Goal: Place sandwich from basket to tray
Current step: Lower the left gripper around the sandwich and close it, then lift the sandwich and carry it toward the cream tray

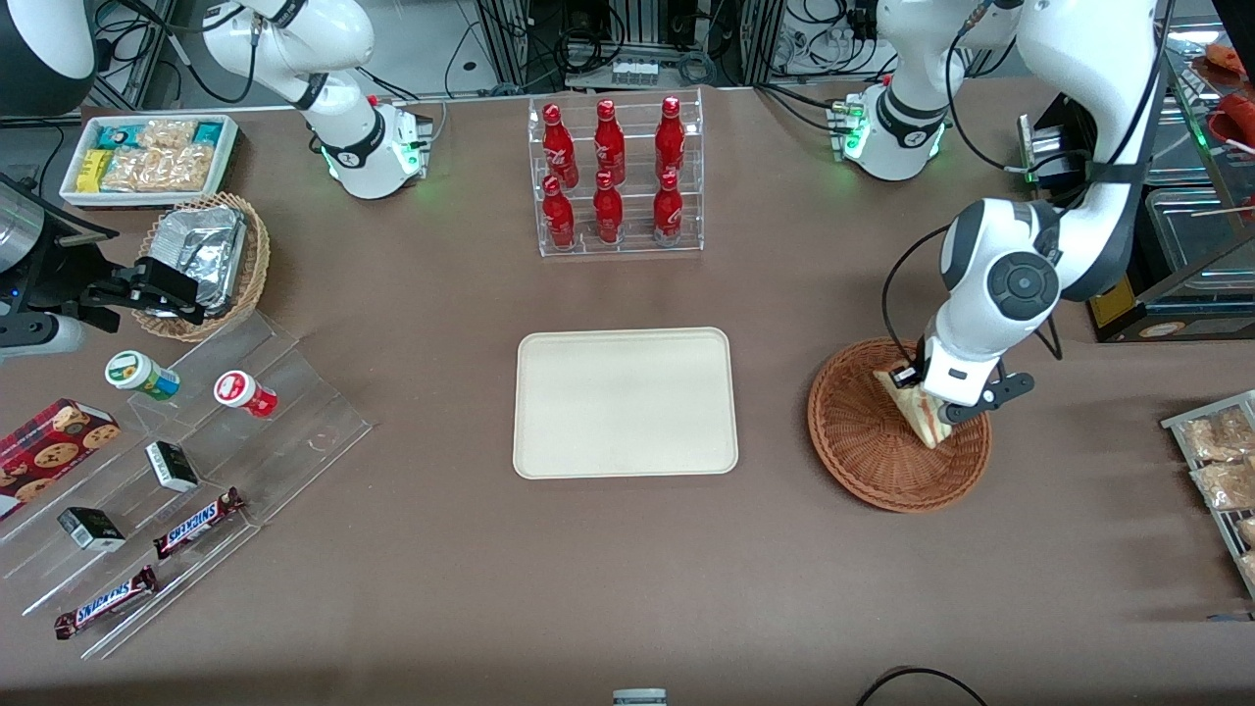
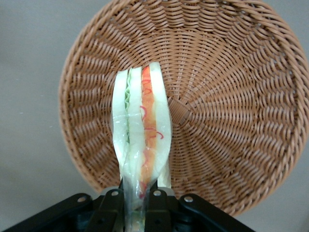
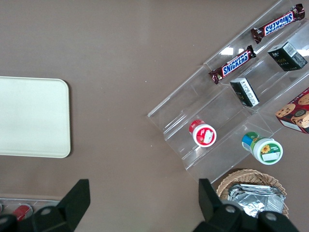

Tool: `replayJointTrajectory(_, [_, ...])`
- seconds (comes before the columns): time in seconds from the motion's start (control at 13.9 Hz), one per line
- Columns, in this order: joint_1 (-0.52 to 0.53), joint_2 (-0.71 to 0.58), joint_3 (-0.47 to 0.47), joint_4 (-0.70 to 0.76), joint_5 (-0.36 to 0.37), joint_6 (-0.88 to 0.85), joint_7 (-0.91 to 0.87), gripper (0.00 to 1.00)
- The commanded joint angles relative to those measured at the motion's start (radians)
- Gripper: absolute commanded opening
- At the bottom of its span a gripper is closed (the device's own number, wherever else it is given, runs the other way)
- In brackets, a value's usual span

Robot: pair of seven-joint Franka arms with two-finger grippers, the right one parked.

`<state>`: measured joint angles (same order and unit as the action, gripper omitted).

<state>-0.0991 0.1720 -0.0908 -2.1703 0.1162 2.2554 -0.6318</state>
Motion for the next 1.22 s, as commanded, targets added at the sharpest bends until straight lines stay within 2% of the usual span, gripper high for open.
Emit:
replayJointTrajectory(0.0, [-0.004,-0.057,-0.023,0.039,0.014,-0.112,0.032,0.00])
replayJointTrajectory(0.36, [-0.030,-0.089,-0.107,0.179,0.014,-0.354,0.031,0.00])
replayJointTrajectory(0.58, [-0.030,-0.079,-0.232,0.243,0.008,-0.414,0.009,0.00])
replayJointTrajectory(0.72, [-0.040,-0.066,-0.305,0.262,0.007,-0.416,-0.023,0.00])
replayJointTrajectory(1.15, [-0.186,0.056,-0.346,0.339,0.000,-0.344,-0.012,0.00])
